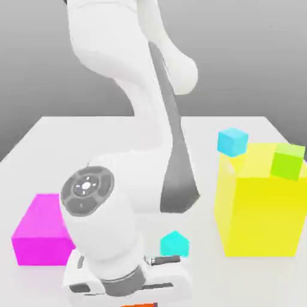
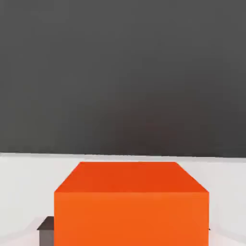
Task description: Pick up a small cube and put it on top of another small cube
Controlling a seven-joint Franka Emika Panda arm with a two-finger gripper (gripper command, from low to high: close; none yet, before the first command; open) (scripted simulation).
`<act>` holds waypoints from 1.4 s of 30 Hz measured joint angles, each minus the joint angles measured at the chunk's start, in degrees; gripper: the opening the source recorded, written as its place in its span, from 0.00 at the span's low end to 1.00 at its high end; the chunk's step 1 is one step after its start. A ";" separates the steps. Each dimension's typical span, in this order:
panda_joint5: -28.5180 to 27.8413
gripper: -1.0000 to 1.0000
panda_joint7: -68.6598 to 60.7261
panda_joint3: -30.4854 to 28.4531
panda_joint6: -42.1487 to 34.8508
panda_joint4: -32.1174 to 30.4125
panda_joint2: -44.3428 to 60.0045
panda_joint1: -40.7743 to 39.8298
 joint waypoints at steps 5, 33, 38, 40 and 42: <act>-1.51 0.00 -15.52 7.37 -2.65 -1.23 1.09 -1.32; -12.72 0.00 -88.28 68.68 -1.05 -22.65 -11.55 -54.82; -24.91 0.00 -78.46 81.32 3.60 -31.93 -11.93 -74.34; -28.16 0.00 -72.47 84.42 5.27 -35.42 -12.95 -79.39; -32.39 0.00 -67.18 87.05 7.77 -37.06 -13.49 -84.43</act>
